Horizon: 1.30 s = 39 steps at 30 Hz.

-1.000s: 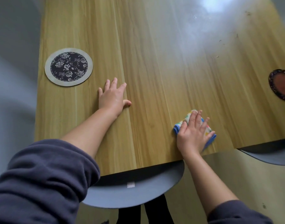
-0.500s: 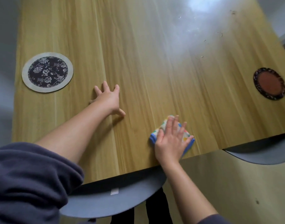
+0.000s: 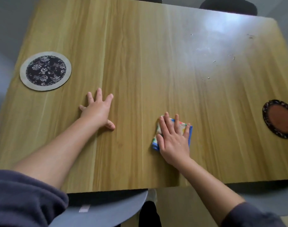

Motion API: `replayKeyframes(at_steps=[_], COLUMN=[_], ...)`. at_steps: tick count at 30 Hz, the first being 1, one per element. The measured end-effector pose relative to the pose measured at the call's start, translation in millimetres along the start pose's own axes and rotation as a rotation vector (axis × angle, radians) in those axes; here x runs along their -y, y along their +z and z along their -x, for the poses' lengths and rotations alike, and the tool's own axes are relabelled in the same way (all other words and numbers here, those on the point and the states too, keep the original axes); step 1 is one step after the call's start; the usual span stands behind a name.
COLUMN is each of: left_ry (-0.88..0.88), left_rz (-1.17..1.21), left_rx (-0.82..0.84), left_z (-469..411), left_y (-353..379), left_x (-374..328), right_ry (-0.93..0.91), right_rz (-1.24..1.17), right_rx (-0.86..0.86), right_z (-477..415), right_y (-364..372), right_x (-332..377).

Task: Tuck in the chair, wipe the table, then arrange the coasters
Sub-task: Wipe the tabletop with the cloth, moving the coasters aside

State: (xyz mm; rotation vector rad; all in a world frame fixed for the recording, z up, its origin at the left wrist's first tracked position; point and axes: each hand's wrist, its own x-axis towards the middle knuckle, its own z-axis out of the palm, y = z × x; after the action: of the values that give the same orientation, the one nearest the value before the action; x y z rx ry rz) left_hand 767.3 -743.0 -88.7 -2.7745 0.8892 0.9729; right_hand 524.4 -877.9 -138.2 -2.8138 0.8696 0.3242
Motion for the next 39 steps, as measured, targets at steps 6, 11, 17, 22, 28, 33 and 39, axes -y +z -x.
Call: replayKeyframes(at_steps=[6,11,17,22,28,33,39], left_ry=[-0.002,-0.004,0.005,0.027,0.188,0.239,0.204], left_rz=[0.009,-0.009,-0.029,-0.106,-0.251,-0.283,-0.108], left_rx=[-0.041,-0.049,-0.037,-0.034,-0.110,-0.081,-0.099], left_z=[-3.2,-2.1,1.0,2.2,0.8,-11.3,-23.5], left_y=[8.4,9.8,4.8,1.8,2.9,-5.6,-7.0], left_x=[5.2,5.1,2.8,1.6,10.6,14.2,7.6], right_ry=[-0.117,-0.047,-0.187,-0.370,-0.389,-0.314,-0.316], right_rz=[-0.028,-0.058,-0.037,0.021,0.026,0.020,0.015], right_rx=[-0.071,-0.094,-0.067,-0.013,-0.007,-0.029,-0.061], right_z=[-127.7,-182.0,-134.0,-60.4,-60.4,-101.6,-184.0], right_y=[-31.3,-44.6,-34.3,-14.9,-16.5,-25.0,-41.4], right_x=[-4.1,3.0,7.4,20.1,21.7,29.0,25.8])
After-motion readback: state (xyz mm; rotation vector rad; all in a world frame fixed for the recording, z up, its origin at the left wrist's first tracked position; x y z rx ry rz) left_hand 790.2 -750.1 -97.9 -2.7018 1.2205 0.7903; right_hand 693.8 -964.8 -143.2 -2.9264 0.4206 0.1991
